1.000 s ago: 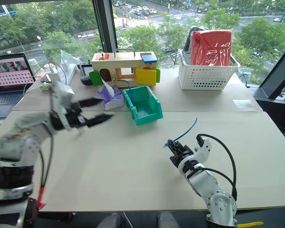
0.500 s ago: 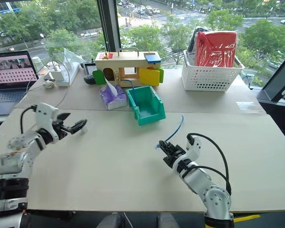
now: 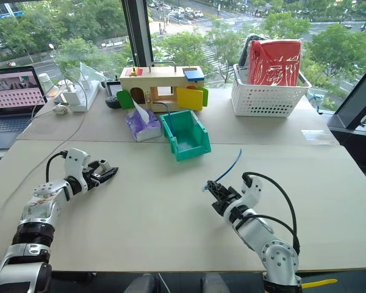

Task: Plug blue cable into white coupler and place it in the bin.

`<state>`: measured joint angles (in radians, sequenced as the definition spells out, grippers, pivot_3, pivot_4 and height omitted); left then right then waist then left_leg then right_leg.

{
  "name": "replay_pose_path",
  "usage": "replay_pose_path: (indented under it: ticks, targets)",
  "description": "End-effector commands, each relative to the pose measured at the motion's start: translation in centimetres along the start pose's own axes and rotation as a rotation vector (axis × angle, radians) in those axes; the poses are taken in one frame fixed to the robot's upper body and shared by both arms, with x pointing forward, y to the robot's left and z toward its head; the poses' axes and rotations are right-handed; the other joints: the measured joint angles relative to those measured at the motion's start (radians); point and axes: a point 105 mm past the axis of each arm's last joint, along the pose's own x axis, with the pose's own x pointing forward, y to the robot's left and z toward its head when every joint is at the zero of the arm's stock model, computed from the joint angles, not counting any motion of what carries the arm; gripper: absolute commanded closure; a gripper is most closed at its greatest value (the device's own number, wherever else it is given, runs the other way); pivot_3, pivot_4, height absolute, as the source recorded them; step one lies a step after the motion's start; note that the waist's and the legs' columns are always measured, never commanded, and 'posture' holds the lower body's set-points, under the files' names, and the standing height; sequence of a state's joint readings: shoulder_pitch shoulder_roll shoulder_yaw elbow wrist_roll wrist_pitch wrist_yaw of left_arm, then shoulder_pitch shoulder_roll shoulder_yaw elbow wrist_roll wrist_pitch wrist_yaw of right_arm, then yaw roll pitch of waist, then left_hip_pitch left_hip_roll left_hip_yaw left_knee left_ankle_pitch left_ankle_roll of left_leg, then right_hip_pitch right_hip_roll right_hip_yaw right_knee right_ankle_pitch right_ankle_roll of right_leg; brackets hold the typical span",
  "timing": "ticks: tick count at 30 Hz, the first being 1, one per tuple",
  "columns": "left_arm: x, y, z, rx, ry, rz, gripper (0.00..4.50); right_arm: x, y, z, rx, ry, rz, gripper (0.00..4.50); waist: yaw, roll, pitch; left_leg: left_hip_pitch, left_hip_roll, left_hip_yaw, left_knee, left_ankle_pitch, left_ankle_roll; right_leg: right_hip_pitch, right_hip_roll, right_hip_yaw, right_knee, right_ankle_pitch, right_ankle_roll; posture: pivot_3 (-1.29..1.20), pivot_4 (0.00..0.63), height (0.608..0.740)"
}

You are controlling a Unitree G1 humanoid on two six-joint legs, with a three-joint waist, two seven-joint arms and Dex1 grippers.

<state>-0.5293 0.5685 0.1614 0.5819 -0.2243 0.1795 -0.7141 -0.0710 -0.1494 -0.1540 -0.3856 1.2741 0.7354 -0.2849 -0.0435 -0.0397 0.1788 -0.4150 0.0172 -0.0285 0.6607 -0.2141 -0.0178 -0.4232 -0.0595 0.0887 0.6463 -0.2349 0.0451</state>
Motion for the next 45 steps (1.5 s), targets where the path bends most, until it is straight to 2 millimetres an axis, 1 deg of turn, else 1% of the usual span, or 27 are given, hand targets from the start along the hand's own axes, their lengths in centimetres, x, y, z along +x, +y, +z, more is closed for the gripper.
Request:
replay_pose_path:
  ticks: [1,2,4,5,6,7,8,9,10,11,12,13,14,16,18,20,21,22,27,29,31,33,35,38,41,42,45]
  targets:
    - [1.0,-2.2,0.9,0.031,-0.028,-0.099,2.72,-0.7,0.8,1.7,-0.028,-0.075,0.021,4.5,0.001,0.0,0.0,0.0,0.0,0.0,0.0,0.0,0.0,0.0,0.0,0.0,0.0,0.0,0.0,0.0,0.15,0.733]
    - [1.3,-3.1,1.0,0.047,-0.027,-0.134,3.13,-0.7,0.7,1.8,-0.029,-0.079,0.018,4.5,0.002,0.0,0.0,0.0,0.0,0.0,0.0,0.0,0.0,0.0,0.0,0.0,0.0,0.0,0.0,0.0,0.15,0.733]
    - [2.1,-5.2,1.6,0.101,-0.028,-0.222,3.78,-0.9,0.6,2.1,-0.035,-0.09,0.011,4.5,0.003,0.0,0.0,0.0,0.0,0.0,0.0,0.0,0.0,0.0,0.0,0.0,0.0,0.0,0.0,0.0,0.15,0.733]
    - [2.5,-7.3,2.8,0.113,-0.072,-0.304,3.83,-1.0,0.5,2.4,-0.047,-0.106,0.002,4.5,0.004,0.0,0.0,0.0,-0.001,0.0,0.0,0.0,0.0,0.001,0.0,0.0,0.0,0.0,0.0,0.0,0.15,0.733]
    - [2.8,-10.0,4.6,0.099,-0.137,-0.415,3.83,-1.2,0.4,2.8,-0.062,-0.129,-0.012,4.5,0.005,0.0,0.0,0.0,-0.001,0.0,0.0,0.0,0.0,0.001,0.0,0.0,0.0,0.0,0.0,0.0,0.15,0.733]
    - [2.8,-11.8,5.8,0.086,-0.182,-0.492,3.83,-1.4,0.3,3.1,-0.073,-0.145,-0.021,4.5,0.008,0.0,0.0,-0.001,-0.001,0.0,0.0,0.0,0.0,0.0,0.0,0.0,0.0,0.0,0.0,0.0,0.15,0.733]
    - [2.9,-15.0,6.7,0.088,-0.195,-0.619,3.83,-1.6,0.1,3.7,-0.097,-0.176,-0.035,4.5,0.008,0.0,0.0,-0.001,-0.001,0.0,0.0,0.0,0.0,0.0,-0.001,0.0,0.0,0.0,0.0,0.0,0.15,0.733]
    - [2.8,-17.0,7.1,0.094,-0.192,-0.698,3.83,-1.7,0.1,4.1,-0.113,-0.196,-0.043,4.5,0.008,0.0,0.0,-0.001,-0.001,0.0,0.001,0.0,0.0,0.0,-0.001,0.0,-0.001,0.0,0.001,0.0,0.15,0.733]
    - [2.6,-19.0,7.0,0.118,-0.169,-0.777,3.83,-1.9,-0.1,4.5,-0.119,-0.22,-0.055,4.5,0.008,0.0,0.0,-0.002,-0.001,0.0,0.001,0.0,0.0,0.0,-0.001,0.0,-0.001,0.0,0.001,0.0,0.15,0.733]
    - [2.4,-21.3,6.5,0.149,-0.132,-0.86,3.83,-2.1,-0.2,5.0,-0.125,-0.247,-0.07,4.5,0.005,0.0,0.0,-0.003,-0.002,0.0,0.001,0.0,0.0,0.0,-0.001,0.0,-0.001,0.0,0.001,0.0,0.15,0.733]
    - [2.3,-22.6,6.1,0.17,-0.107,-0.904,3.83,-2.3,-0.3,5.2,-0.126,-0.262,-0.079,4.5,0.003,0.0,-0.001,-0.003,-0.001,0.0,0.001,0.0,0.0,0.0,-0.001,0.0,-0.001,0.0,0.001,0.0,0.15,0.733]
    - [2.2,-24.3,5.5,0.222,-0.087,-0.957,3.83,-2.5,-0.3,5.5,-0.142,-0.281,-0.089,4.5,-0.003,0.002,-0.002,-0.002,-0.001,0.0,0.001,0.0,0.0,0.0,0.0,0.001,-0.001,0.0,0.001,0.0,0.15,0.733]
    - [2.7,-26.0,4.9,0.273,-0.073,-0.974,3.83,-2.9,-0.4,5.9,-0.149,-0.31,-0.102,4.5,-0.007,0.003,-0.002,-0.001,-0.001,0.001,0.001,0.0,0.0,0.001,0.0,0.002,-0.001,0.0,0.001,0.0,0.15,0.733]
    - [3.3,-27.9,4.3,0.328,-0.055,-0.988,3.83,-3.4,-0.5,6.4,-0.155,-0.351,-0.122,4.5,-0.007,0.004,-0.003,0.0,-0.001,0.001,0.0,0.0,0.0,0.001,0.001,0.003,0.0,0.0,0.001,0.0,0.15,0.733]
    - [3.8,-29.0,3.9,0.36,-0.031,-0.998,3.83,-3.8,-0.6,6.7,-0.159,-0.382,-0.139,4.5,-0.011,0.004,-0.003,0.001,-0.001,0.001,0.0,0.0,0.0,0.001,0.002,0.004,0.0,0.0,0.001,0.0,0.15,0.733]
    - [4.3,-29.8,3.1,0.434,0.021,-1.007,3.83,-4.4,-0.7,7.0,-0.158,-0.411,-0.159,4.5,-0.012,0.004,-0.003,0.001,-0.001,0.001,0.0,0.001,0.002,0.001,0.002,0.005,0.001,0.0,0.002,0.0,0.15,0.733]
    - [4.8,-29.8,2.7,0.472,0.054,-0.991,3.83,-4.5,-0.7,6.8,-0.15,-0.404,-0.162,4.5,-0.01,0.004,-0.003,0.001,-0.001,0.001,0.0,0.001,0.002,0.001,0.002,0.004,0.001,-0.001,0.003,0.0,0.15,0.733]
    - [5.1,-29.7,2.4,0.493,0.083,-0.972,3.83,-4.5,-0.6,6.5,-0.144,-0.389,-0.162,4.5,-0.01,0.004,-0.003,0.001,-0.001,0.001,0.0,0.002,0.003,0.001,0.002,0.004,0.001,-0.003,0.007,0.0,0.15,0.733]
    - [6.1,-29.2,1.7,0.539,0.162,-0.9,3.83,-4.3,-0.9,4.8,-0.149,-0.277,-0.206,4.5,-0.005,0.004,-0.003,0.001,-0.002,0.001,0.0,0.002,0.003,0.002,0.002,0.005,0.0,-0.004,0.008,0.0,0.15,0.733]
    - [6.6,-29.7,2.5,0.443,0.171,-0.846,3.83,-3.9,0.5,3.7,-0.146,-0.198,-0.139,4.5,-0.002,0.004,-0.003,0.001,-0.002,0.001,0.0,0.002,0.003,0.002,0.002,0.005,0.0,-0.003,0.008,0.0,0.15,0.733]
    - [6.2,-30.6,2.4,0.414,0.195,-0.851,3.83,-3.4,1.9,3.0,-0.119,-0.145,-0.064,4.5,-0.001,0.004,-0.003,0.001,-0.002,0.001,0.0,0.002,0.003,0.002,0.001,0.005,0.0,-0.003,0.009,0.0,0.15,0.733]
    - [5.8,-31.4,2.2,0.398,0.204,-0.864,3.83,-3.2,2.6,2.5,-0.101,-0.115,-0.026,4.5,-0.001,0.004,-0.003,0.001,-0.002,0.001,0.0,0.002,0.003,0.002,0.001,0.005,0.0,-0.003,0.009,0.0,0.15,0.733]
    - [5.7,-31.7,2.1,0.392,0.208,-0.856,3.83,-3.2,2.4,2.0,-0.103,-0.082,-0.032,4.5,0.0,0.004,-0.003,0.001,-0.002,0.001,0.0,0.002,0.003,0.002,0.001,0.005,0.0,-0.003,0.009,0.0,0.15,0.733]
    - [5.7,-31.6,1.9,0.362,0.224,-0.843,3.83,-3.2,2.4,1.9,-0.1,-0.069,-0.035,4.5,0.002,0.004,-0.003,0.0,-0.002,0.001,0.0,0.002,0.003,0.002,0.001,0.005,-0.001,-0.004,0.009,0.0,0.15,0.733]
    - [5.5,-32.0,2.3,0.243,0.25,-0.865,3.83,-3.4,2.2,2.0,-0.092,-0.075,-0.043,4.5,0.002,0.004,-0.003,0.0,-0.002,0.001,0.0,0.002,0.003,0.002,0.001,0.005,-0.001,-0.004,0.009,0.0,0.15,0.733]
    - [5.4,-32.1,2.4,0.229,0.26,-0.874,3.83,-3.4,2.0,2.0,-0.09,-0.076,-0.049,4.5,0.003,0.004,-0.003,0.0,-0.002,0.001,0.0,0.002,0.003,0.002,0.001,0.005,-0.001,-0.004,0.009,0.0,0.15,0.733]
    - [5.1,-32.1,2.1,0.242,0.292,-0.886,3.83,-3.5,1.5,1.8,-0.105,-0.06,-0.07,4.5,0.001,0.004,-0.003,0.0,-0.002,0.001,0.0,0.002,0.003,0.002,0.001,0.005,-0.001,-0.004,0.009,0.0,0.15,0.733]
